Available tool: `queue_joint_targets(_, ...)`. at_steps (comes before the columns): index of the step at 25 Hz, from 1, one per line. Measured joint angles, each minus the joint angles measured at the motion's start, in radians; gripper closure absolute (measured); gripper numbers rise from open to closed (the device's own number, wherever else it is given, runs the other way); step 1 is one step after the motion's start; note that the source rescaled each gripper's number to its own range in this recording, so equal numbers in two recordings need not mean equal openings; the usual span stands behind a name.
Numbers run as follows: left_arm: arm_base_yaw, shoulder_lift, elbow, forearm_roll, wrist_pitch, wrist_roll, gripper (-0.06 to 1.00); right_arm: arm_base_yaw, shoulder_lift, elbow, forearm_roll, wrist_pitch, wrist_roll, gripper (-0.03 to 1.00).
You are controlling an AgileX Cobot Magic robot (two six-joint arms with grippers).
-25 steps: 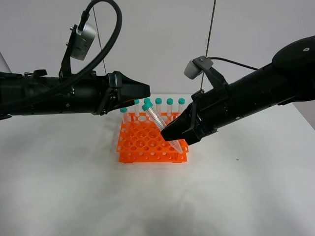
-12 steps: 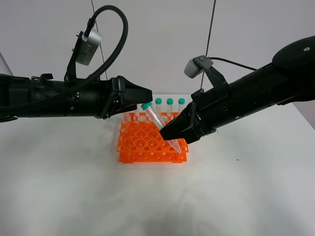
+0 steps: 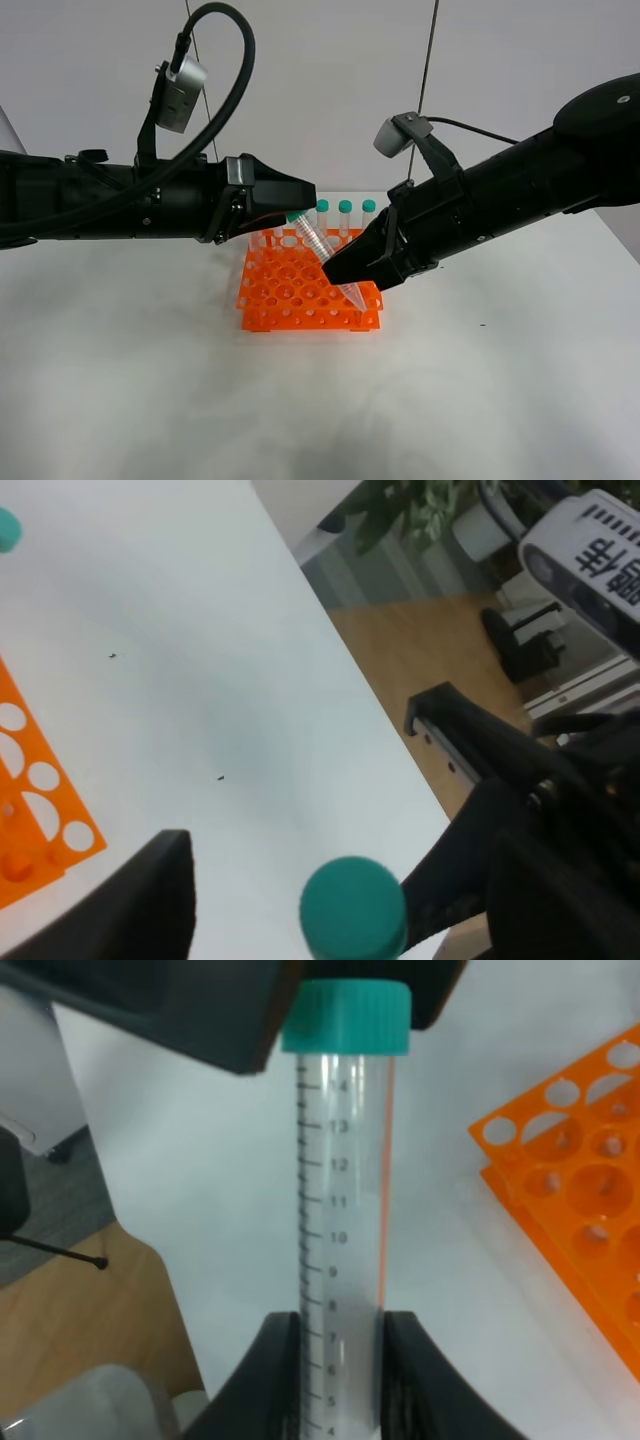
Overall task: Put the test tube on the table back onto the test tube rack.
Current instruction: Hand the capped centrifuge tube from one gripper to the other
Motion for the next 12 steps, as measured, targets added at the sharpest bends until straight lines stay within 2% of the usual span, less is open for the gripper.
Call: queue_joint_targets(12, 0.0, 0.0, -0.001, 0.0, 0.049, 0.0, -0.06, 0.0, 0.0, 0.0, 0.009, 0.016, 0.04, 0.95)
